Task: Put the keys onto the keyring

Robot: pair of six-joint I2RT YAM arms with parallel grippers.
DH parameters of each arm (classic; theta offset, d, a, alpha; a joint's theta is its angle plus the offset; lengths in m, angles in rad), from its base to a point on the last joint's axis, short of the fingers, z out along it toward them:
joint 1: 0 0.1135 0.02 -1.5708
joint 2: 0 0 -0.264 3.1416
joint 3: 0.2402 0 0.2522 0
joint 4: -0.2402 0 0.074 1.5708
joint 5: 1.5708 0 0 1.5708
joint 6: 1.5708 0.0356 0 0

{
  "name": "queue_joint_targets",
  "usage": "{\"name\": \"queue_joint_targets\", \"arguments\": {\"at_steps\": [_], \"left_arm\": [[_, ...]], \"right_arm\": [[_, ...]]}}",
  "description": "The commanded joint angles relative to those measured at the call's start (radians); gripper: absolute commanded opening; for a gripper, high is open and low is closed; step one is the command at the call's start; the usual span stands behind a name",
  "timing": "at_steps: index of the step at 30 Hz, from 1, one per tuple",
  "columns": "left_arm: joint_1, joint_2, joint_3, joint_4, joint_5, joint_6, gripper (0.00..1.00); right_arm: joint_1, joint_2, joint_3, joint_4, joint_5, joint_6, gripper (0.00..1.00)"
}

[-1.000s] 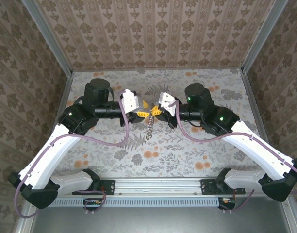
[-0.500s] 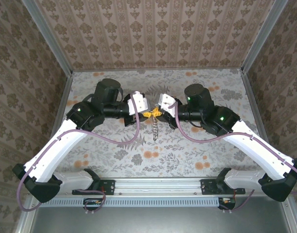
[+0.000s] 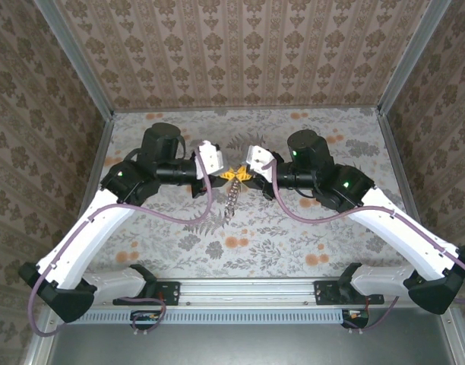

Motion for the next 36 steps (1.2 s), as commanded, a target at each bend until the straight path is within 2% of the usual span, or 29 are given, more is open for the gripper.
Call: {"name": "queue_joint_targets", "arguments": {"at_steps": [1,7,13,14,18,21,28,36], "left_arm": [[0.075,-0.068,-0.032,0.182,0.200,-0.126,0.00],[0.097,-0.073,-0.048,0.255,0.313,-0.179,0.00],[0.099,-0.087,-0.077,0.305,0.342,-0.214,0.00],[0.100,-0.090,-0.080,0.308,0.341,-0.216,0.00],[0.110,-0.104,-0.097,0.329,0.355,-0.230,0.00],[0.118,-0.105,-0.103,0.340,0.381,-0.239,0.00],[0.118,-0.098,-0.107,0.338,0.432,-0.240,0.00],[0.118,-0.100,-0.105,0.310,0.437,-0.228,0.00]], "right_arm": [[0.000,-0.040,-0.011,-0.015,-0.007,0.009,0.12],[0.000,-0.048,-0.012,-0.009,-0.024,0.021,0.12],[0.000,-0.059,-0.010,-0.006,-0.029,0.027,0.11],[0.000,-0.064,-0.010,-0.004,-0.029,0.032,0.13],[0.000,-0.109,-0.028,0.020,-0.026,0.065,0.31],[0.000,-0.147,-0.043,0.046,-0.035,0.094,0.37],[-0.001,-0.157,-0.043,0.133,-0.089,0.150,0.33],[-0.001,-0.102,-0.028,0.214,-0.164,0.187,0.31]]}}
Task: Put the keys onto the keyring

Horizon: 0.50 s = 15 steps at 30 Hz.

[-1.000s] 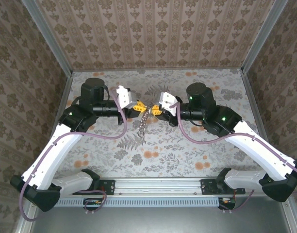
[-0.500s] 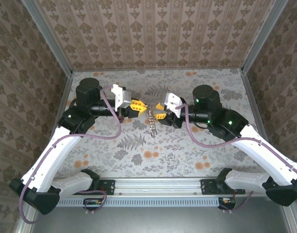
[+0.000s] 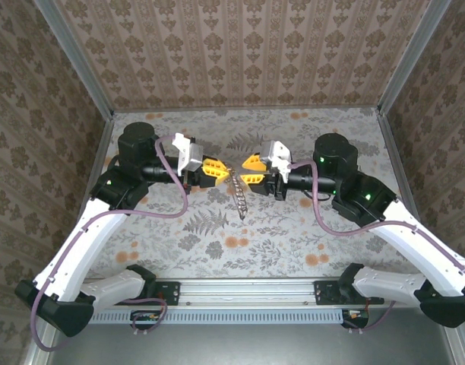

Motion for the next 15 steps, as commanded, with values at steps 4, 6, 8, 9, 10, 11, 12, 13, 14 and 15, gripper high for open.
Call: {"name": "queue_joint_targets", "arguments": {"at_steps": [4,6,8,9,10,11,12,13,14,15], "left_arm": [[0.005,-0.017,0.000,0.018,0.040,-0.003,0.00],[0.005,-0.012,0.000,0.020,0.042,-0.003,0.00],[0.005,-0.007,0.003,0.019,0.046,-0.002,0.00],[0.005,-0.004,0.005,0.019,0.048,-0.002,0.00],[0.005,-0.002,0.006,0.019,0.048,-0.002,0.00],[0.005,0.001,0.008,0.018,0.049,-0.002,0.00],[0.004,0.002,0.008,0.020,0.050,-0.002,0.00],[0.004,0.005,0.010,0.020,0.052,-0.002,0.00],[0.004,0.005,0.009,0.020,0.052,-0.002,0.00],[0.004,0.005,0.008,0.019,0.052,-0.002,0.00]], "right_arm": [[-0.001,0.041,0.021,0.054,-0.098,0.041,0.32],[-0.001,0.047,0.017,0.059,-0.094,0.042,0.32],[-0.001,0.051,0.013,0.068,-0.085,0.042,0.32],[-0.002,0.054,0.012,0.072,-0.081,0.042,0.32],[-0.002,0.056,0.011,0.076,-0.081,0.042,0.31],[-0.002,0.059,0.012,0.079,-0.080,0.043,0.31],[-0.002,0.061,0.011,0.083,-0.075,0.043,0.30],[-0.001,0.064,0.009,0.085,-0.070,0.043,0.27],[-0.001,0.067,0.009,0.086,-0.066,0.038,0.23],[-0.002,0.068,0.008,0.087,-0.063,0.036,0.20]]}}
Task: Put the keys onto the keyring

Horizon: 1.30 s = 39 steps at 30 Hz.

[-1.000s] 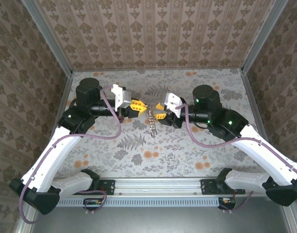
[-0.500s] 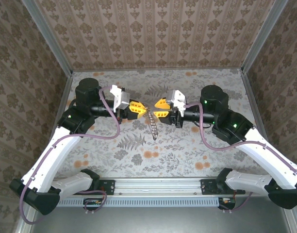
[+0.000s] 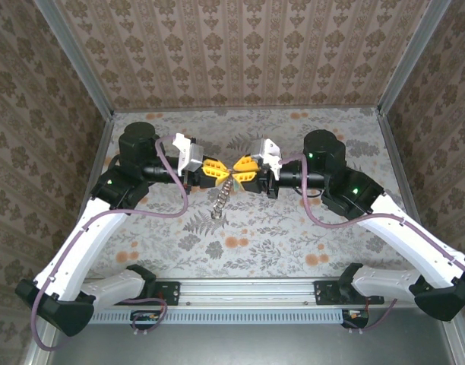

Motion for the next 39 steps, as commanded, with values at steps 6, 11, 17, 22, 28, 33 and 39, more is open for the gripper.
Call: {"name": "queue_joint_targets", "arguments": {"at_steps": [6,11,17,22,28,33,39], "left_arm": [[0.004,0.006,0.013,0.013,0.034,-0.002,0.00],[0.002,0.016,0.091,-0.176,-0.064,0.104,0.07],[-0.069,0.061,0.220,-0.454,-0.310,0.282,0.26],[-0.140,0.097,0.259,-0.500,-0.442,0.330,0.26],[-0.157,0.124,0.265,-0.491,-0.482,0.341,0.26],[-0.154,0.123,0.259,-0.482,-0.475,0.337,0.26],[-0.139,0.101,0.258,-0.469,-0.480,0.334,0.27]], "right_arm": [[-0.002,0.026,0.012,0.018,-0.001,-0.010,0.03],[-0.001,0.026,0.036,-0.068,0.067,-0.066,0.00],[-0.001,0.039,0.063,-0.162,0.165,-0.142,0.00],[0.005,0.043,0.060,-0.146,0.164,-0.142,0.00],[0.018,0.043,0.063,-0.149,0.153,-0.145,0.00],[0.026,0.044,0.063,-0.162,0.145,-0.152,0.00],[0.030,0.051,0.067,-0.177,0.140,-0.163,0.00]]}}
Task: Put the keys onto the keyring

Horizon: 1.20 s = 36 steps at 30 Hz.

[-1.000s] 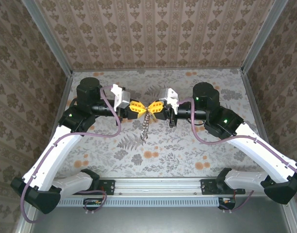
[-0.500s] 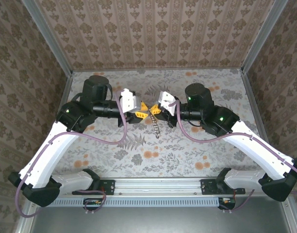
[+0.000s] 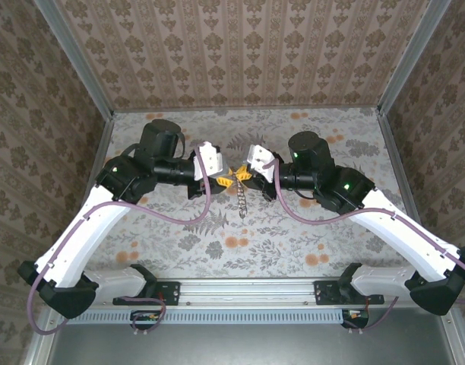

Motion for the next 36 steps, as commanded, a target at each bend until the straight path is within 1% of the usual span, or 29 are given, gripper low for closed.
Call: {"name": "queue_joint_targets", "arguments": {"at_steps": [1,7,13,15,17,19,23,25,26,27,29,33,34,36], "left_arm": [[0.012,-0.014,0.022,0.007,-0.029,0.020,0.27],[0.016,-0.010,0.019,0.028,-0.025,0.017,0.31],[0.016,0.012,0.020,0.039,-0.020,0.018,0.31],[0.016,0.020,0.021,0.038,-0.011,0.019,0.27],[0.014,0.028,0.023,0.033,-0.011,0.021,0.25],[0.009,0.035,0.027,0.018,-0.011,0.028,0.20],[-0.006,0.058,0.042,-0.032,-0.024,0.046,0.16],[-0.007,0.059,0.043,-0.036,-0.022,0.049,0.11],[-0.007,0.057,0.040,-0.035,-0.021,0.049,0.04],[-0.008,0.056,0.041,-0.034,-0.019,0.049,0.00],[-0.005,0.050,0.038,-0.032,0.006,0.050,0.00],[0.039,0.017,0.008,0.040,0.130,0.010,0.00],[0.055,0.007,-0.003,0.067,0.167,-0.009,0.00],[0.081,-0.017,-0.034,0.131,0.243,-0.052,0.00]], "right_arm": [[0.016,0.002,0.047,0.005,-0.029,-0.022,0.00],[0.017,0.009,0.051,-0.004,-0.040,-0.024,0.00],[0.018,0.015,0.057,-0.010,-0.048,-0.025,0.00],[0.019,0.014,0.054,-0.004,-0.045,-0.025,0.00],[0.019,0.014,0.054,-0.002,-0.044,-0.025,0.00],[0.019,0.016,0.056,0.004,-0.044,-0.024,0.00],[0.019,0.014,0.052,0.012,-0.048,-0.021,0.00],[0.018,0.014,0.050,0.012,-0.047,-0.021,0.00],[0.019,0.014,0.049,0.010,-0.046,-0.021,0.00],[0.019,0.012,0.047,0.010,-0.044,-0.021,0.00],[0.019,0.009,0.044,0.012,-0.042,-0.020,0.00],[0.018,-0.001,0.027,0.022,-0.039,-0.009,0.00],[0.017,-0.003,0.020,0.023,-0.039,-0.006,0.01],[0.019,-0.007,0.010,0.022,-0.038,0.002,0.07]]}}
